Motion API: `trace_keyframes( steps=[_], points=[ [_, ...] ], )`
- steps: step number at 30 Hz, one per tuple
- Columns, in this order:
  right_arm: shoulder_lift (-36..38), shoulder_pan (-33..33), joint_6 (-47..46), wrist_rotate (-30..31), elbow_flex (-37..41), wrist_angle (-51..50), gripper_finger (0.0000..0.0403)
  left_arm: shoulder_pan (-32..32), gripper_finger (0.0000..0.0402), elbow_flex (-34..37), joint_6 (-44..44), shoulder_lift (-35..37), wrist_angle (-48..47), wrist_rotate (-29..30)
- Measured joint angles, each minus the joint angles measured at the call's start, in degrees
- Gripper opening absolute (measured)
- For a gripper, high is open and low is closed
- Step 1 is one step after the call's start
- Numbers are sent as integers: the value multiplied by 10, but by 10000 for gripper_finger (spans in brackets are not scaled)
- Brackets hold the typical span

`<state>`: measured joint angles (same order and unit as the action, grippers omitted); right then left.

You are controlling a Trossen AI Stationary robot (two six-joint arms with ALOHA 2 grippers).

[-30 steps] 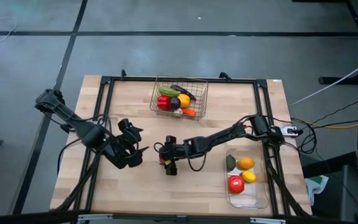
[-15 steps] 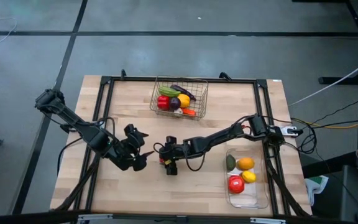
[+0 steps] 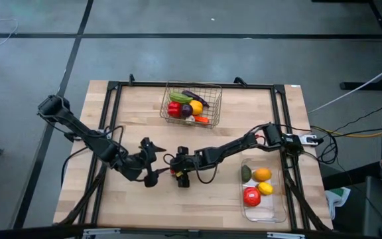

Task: Sort produce into baskets
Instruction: Put the orange tomato into the transparent bin

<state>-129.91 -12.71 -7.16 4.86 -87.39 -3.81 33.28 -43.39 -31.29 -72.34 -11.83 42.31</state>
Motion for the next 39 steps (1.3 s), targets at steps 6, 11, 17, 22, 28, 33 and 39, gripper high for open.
trace_keyframes(
  steps=[6, 11, 17, 22, 28, 33, 39],
  points=[
    [0, 0, 0, 0, 0, 3, 260, 0, 363, 72, 59, 2, 168, -17],
    [0, 0, 1, 0, 0, 4, 228, -4, 363, 124, 94, 2, 280, -51],
    [0, -1, 1, -1, 0, 4, 183, -20, 363, 175, 122, 40, 324, -63],
    [0, -1, 0, -1, 0, 4, 159, -42, 363, 224, 145, 130, 326, -68],
    [0, 0, 0, -1, 0, 4, 157, -67, 363, 302, 166, 251, 349, -76],
    [4, 0, 0, -2, 0, -6, 158, -83, 363, 372, 167, 310, 421, -84],
    [13, 0, 1, -37, -63, -130, 158, -115, 363, 418, 197, 334, 485, -128]
  ],
)
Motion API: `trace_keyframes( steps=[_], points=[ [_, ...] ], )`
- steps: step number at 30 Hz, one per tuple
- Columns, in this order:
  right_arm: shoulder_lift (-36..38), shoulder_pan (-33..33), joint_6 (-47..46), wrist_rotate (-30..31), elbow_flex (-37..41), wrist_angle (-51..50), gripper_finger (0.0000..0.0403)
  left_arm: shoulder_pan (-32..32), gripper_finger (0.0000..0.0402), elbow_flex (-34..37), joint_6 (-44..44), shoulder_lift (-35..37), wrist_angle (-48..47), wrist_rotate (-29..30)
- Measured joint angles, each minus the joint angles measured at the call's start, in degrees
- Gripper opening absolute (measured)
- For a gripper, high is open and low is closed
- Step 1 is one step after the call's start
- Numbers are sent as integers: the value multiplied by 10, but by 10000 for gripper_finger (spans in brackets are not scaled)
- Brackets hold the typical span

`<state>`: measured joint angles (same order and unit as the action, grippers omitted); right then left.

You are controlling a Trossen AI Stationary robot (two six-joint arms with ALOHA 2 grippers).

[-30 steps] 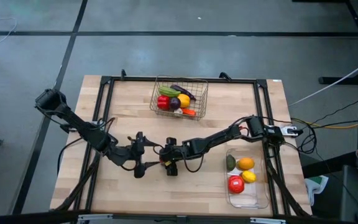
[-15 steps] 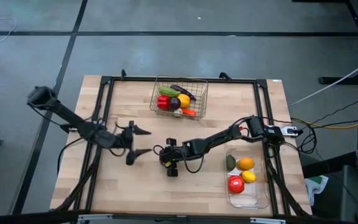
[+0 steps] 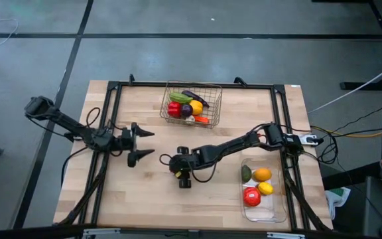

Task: Sort produce into baskets
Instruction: Put the orange tomato into the transparent bin

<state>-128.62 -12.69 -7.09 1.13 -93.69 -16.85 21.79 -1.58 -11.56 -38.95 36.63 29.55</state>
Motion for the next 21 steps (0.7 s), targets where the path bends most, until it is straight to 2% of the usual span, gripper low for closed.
trace_keyframes(
  steps=[4, 10, 14, 21],
  points=[
    [1, -1, 3, -7, -64, -99, 158, -32, 363, 11, 34, 6, 15, -21],
    [12, -16, 36, -7, -145, -224, 158, -84, 363, 11, 73, 24, 15, -87],
    [32, -33, 45, -7, -162, -275, 159, -106, 363, 11, 84, 49, 6, -115],
    [86, -54, 12, -7, -181, -369, 159, -111, 363, 11, 83, 120, -73, -116]
  ],
)
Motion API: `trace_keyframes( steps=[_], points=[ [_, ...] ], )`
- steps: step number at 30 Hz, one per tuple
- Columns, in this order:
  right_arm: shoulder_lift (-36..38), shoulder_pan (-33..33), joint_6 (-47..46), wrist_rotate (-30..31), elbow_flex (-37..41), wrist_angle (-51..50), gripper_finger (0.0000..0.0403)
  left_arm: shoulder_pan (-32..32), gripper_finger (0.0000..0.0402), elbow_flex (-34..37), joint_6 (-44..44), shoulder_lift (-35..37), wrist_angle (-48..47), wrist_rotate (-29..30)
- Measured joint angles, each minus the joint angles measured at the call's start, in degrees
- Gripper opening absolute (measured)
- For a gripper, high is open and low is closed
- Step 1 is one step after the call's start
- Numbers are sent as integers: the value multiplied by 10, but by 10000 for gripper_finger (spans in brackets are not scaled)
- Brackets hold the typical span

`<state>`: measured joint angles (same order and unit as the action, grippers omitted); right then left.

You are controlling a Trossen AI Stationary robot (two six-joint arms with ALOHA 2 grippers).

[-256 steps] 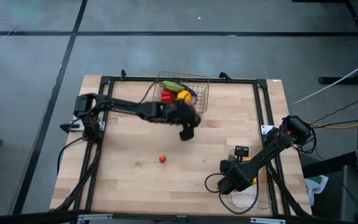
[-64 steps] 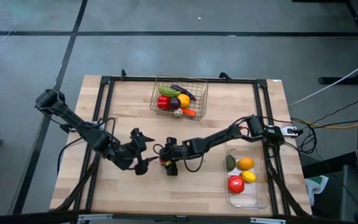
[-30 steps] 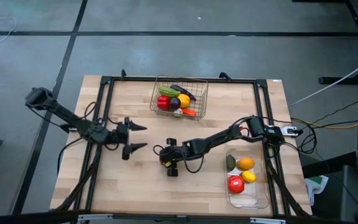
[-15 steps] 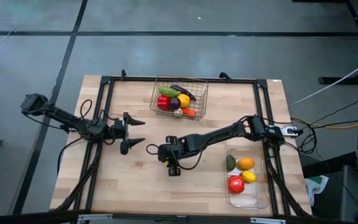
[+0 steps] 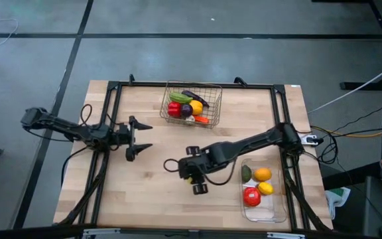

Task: Sort produce into baskets
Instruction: Put the orange tomato into the transparent bin

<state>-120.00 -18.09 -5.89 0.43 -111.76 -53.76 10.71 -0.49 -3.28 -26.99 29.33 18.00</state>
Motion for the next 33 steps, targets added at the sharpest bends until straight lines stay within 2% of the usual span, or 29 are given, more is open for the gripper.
trace_keyframes(
  steps=[10, 21, 25, 33],
  points=[
    [59, -36, -78, 2, -1, -160, 159, 1, 363, 0, 53, 123, -65, 1],
    [69, -108, -151, 11, -1, -323, 159, 1, 363, 0, 40, 269, -224, 2],
    [69, -130, -177, 31, -1, -364, 159, 1, 363, 0, 52, 268, -220, 4],
    [95, -176, -183, 55, 18, -357, 159, 1, 363, 0, 49, 268, -234, 6]
  ],
)
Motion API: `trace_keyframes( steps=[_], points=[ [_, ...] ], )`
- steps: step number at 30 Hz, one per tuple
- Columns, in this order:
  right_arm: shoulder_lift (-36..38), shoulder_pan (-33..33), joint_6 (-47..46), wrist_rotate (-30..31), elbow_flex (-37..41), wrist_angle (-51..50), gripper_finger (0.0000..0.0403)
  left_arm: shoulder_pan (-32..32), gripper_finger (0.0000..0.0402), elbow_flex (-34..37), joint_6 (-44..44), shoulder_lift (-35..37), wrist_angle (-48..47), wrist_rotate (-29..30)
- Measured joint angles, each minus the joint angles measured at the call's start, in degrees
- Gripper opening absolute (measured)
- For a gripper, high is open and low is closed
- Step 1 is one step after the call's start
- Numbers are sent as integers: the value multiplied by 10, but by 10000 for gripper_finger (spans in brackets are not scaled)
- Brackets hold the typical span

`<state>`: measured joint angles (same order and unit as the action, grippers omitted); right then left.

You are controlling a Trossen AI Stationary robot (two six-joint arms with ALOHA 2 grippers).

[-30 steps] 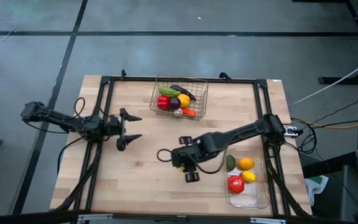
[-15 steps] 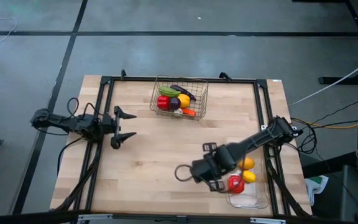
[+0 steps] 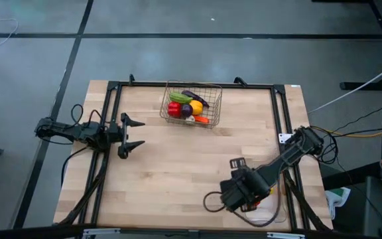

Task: Sort produce into baskets
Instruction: Put the orange tomato into the transparent bin

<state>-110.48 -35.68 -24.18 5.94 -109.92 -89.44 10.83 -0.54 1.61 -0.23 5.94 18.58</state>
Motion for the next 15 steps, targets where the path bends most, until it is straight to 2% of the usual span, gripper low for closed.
trace_keyframes(
  steps=[7, 15],
  points=[
    [90, -3, -104, 20, 129, 7, 159, 0, 363, 0, -3, -1, -28, 3],
    [195, -4, -136, 10, 306, 116, 159, 0, 363, 0, 13, -1, -28, 3]
  ],
)
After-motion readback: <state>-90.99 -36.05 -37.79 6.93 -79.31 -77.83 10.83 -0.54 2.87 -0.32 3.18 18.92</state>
